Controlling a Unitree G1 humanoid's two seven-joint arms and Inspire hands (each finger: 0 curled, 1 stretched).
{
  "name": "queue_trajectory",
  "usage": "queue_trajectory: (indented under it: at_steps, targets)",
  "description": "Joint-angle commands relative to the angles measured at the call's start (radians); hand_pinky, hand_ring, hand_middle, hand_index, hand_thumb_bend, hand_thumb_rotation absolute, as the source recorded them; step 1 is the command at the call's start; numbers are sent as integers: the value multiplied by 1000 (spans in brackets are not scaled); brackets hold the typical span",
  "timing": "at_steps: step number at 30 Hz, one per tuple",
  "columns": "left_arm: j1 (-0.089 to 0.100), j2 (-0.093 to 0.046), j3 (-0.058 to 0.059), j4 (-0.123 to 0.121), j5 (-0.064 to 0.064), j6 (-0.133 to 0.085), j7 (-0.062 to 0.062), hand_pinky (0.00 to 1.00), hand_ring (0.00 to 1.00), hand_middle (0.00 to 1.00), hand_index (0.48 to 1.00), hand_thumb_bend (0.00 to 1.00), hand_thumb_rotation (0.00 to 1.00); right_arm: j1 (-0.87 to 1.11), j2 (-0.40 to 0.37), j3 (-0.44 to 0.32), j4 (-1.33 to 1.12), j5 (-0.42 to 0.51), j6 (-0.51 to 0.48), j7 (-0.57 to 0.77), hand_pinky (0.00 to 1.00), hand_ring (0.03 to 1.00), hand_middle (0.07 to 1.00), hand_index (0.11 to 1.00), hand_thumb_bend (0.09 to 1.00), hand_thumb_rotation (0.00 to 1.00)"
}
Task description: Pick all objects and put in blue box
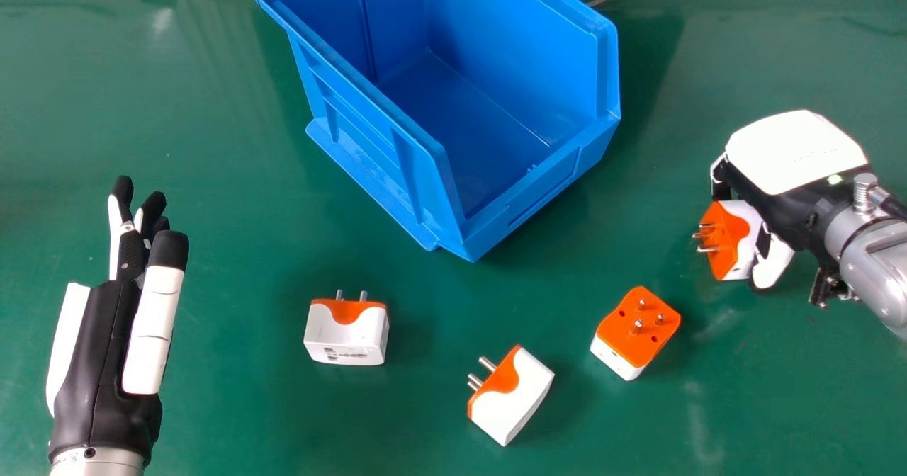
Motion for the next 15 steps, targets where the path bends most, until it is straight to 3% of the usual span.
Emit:
queue_trajectory:
  at_steps: [1, 5, 10, 12, 15]
  targets:
    - [2, 13, 6, -25, 8, -11, -2, 1000, 1000, 1000, 1000, 833, 1000, -33, 2, -8, 0, 5, 21, -3, 370, 473, 495, 495, 504, 3]
    - [7, 15, 4, -46, 26, 14, 7, 1000, 1000, 1000, 1000, 835, 1000, -38, 14, -7, 9, 7, 45, 6, 352, 462, 482, 507, 501, 1]
    - [7, 11, -1, -83, 79, 88, 33, 1000, 1000, 1000, 1000, 854, 1000, -35, 13, -10, -1, 13, 51, 5, 331, 445, 471, 525, 497, 0]
    - [5, 7, -3, -90, 87, 104, 37, 1000, 1000, 1000, 1000, 859, 1000, -28, 6, -19, -19, 22, 49, 4, 327, 436, 467, 528, 496, 0]
    - [3, 1, -5, -96, 87, 114, 39, 1000, 1000, 1000, 1000, 862, 1000, 4, -11, -52, -89, 55, 46, 12, 328, 434, 466, 533, 495, 0]
